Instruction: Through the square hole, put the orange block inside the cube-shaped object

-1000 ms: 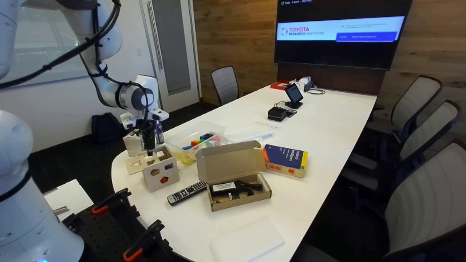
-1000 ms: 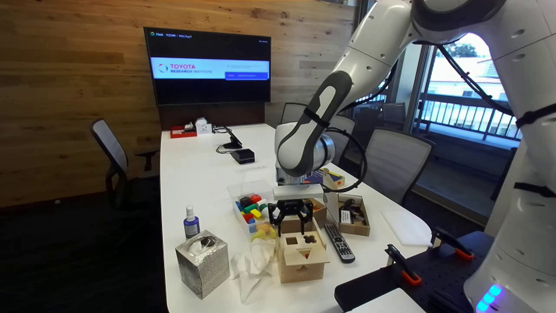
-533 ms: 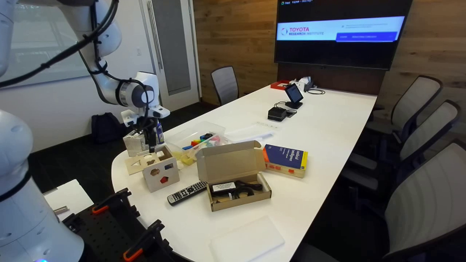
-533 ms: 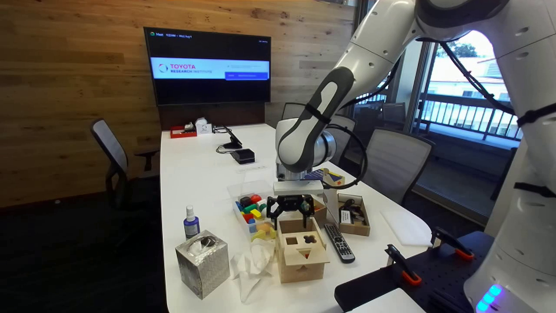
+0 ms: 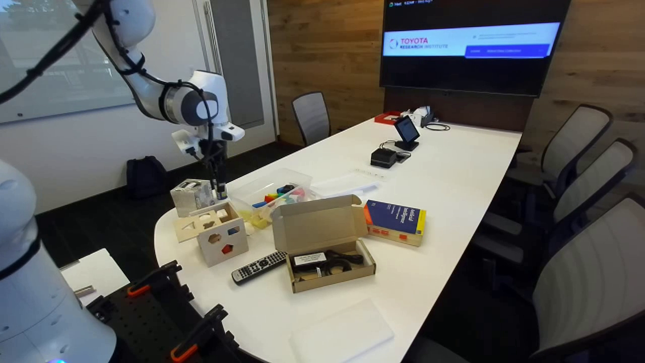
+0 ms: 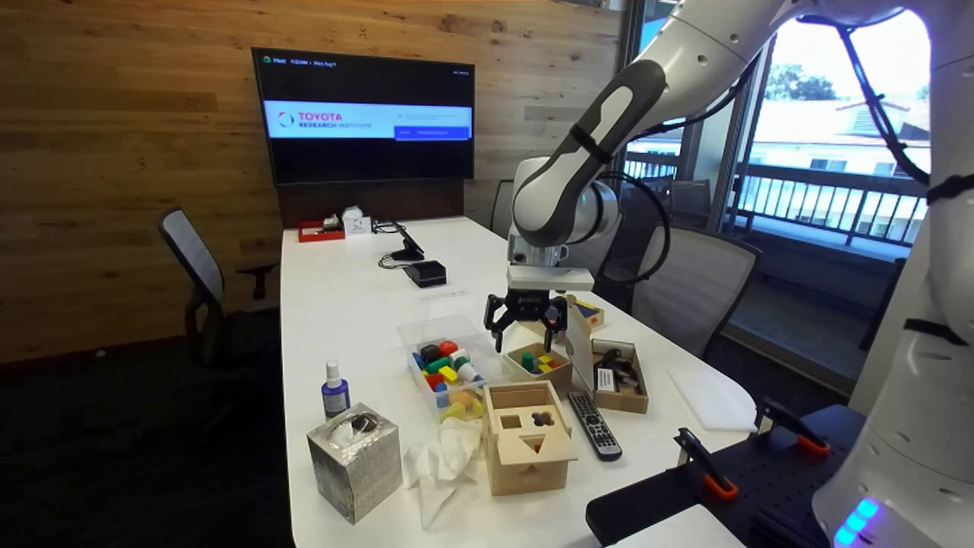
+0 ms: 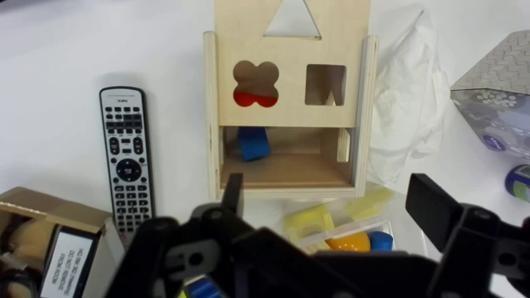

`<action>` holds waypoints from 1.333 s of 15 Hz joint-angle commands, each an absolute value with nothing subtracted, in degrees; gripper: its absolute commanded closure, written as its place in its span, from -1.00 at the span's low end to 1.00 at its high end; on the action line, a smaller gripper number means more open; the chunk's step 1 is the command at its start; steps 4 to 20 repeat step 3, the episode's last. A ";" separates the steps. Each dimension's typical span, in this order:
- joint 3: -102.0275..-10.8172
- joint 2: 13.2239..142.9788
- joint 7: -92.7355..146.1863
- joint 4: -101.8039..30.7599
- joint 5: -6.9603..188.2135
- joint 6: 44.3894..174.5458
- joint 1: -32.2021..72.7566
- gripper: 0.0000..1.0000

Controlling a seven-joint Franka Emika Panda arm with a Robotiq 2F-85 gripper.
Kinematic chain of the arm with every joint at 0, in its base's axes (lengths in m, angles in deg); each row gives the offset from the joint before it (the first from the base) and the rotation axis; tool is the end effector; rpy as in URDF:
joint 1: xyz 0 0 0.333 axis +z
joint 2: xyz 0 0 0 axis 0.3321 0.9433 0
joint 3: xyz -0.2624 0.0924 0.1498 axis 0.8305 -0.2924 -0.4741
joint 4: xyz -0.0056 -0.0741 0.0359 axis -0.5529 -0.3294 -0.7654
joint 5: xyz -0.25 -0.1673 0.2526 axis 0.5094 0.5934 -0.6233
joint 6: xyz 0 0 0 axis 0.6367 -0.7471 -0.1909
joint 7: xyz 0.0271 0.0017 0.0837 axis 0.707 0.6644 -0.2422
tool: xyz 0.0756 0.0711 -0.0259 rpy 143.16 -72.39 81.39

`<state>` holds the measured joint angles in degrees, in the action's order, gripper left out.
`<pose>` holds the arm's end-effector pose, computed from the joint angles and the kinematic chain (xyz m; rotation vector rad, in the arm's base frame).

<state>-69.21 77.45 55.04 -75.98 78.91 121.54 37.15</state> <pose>0.4649 0.2321 0.2209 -3.0253 0.3728 0.1395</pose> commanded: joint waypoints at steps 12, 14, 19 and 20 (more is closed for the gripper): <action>-70.12 71.01 36.65 -76.95 72.82 113.64 30.05 -1.00; -70.12 71.01 36.65 -76.95 72.82 113.64 30.05 -1.00; -70.12 71.01 36.65 -76.95 72.82 113.64 30.05 -1.00; -70.12 71.01 36.65 -76.95 72.82 113.64 30.05 -1.00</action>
